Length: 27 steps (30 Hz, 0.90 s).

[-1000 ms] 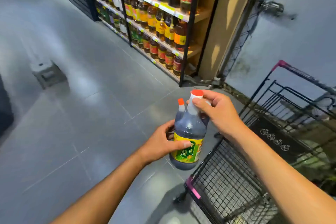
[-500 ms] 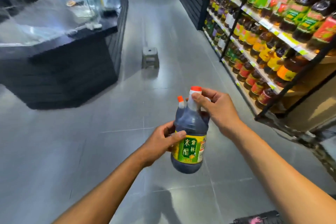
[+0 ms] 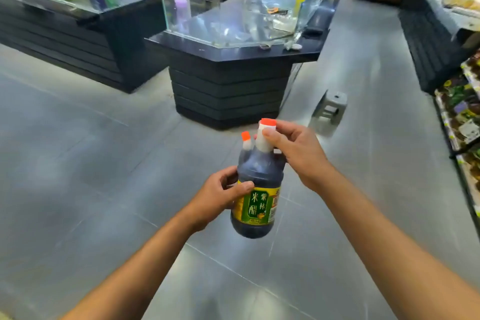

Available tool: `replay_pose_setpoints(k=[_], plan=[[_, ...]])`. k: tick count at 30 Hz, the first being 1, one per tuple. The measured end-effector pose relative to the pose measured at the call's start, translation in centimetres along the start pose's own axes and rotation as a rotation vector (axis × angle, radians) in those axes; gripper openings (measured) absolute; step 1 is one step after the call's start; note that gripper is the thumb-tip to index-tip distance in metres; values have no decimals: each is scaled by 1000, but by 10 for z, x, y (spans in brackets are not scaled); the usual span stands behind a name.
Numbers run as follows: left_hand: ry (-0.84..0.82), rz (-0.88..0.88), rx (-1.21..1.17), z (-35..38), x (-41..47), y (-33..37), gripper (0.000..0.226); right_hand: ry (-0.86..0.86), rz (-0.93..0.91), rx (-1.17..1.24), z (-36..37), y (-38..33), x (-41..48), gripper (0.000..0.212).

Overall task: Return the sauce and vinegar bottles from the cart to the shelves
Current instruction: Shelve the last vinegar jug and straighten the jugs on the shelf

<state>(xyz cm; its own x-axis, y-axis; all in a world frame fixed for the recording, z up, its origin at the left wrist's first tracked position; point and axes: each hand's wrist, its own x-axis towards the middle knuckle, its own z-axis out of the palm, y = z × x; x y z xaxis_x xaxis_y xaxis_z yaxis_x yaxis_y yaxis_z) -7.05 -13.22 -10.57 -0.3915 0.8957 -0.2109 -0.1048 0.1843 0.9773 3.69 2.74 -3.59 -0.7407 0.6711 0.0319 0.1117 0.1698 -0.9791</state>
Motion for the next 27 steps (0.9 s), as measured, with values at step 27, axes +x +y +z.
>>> replay_pose_setpoints(k=[27], plan=[[926, 94, -293, -374, 19, 16, 64, -914, -59, 127, 422, -81, 302, 14]])
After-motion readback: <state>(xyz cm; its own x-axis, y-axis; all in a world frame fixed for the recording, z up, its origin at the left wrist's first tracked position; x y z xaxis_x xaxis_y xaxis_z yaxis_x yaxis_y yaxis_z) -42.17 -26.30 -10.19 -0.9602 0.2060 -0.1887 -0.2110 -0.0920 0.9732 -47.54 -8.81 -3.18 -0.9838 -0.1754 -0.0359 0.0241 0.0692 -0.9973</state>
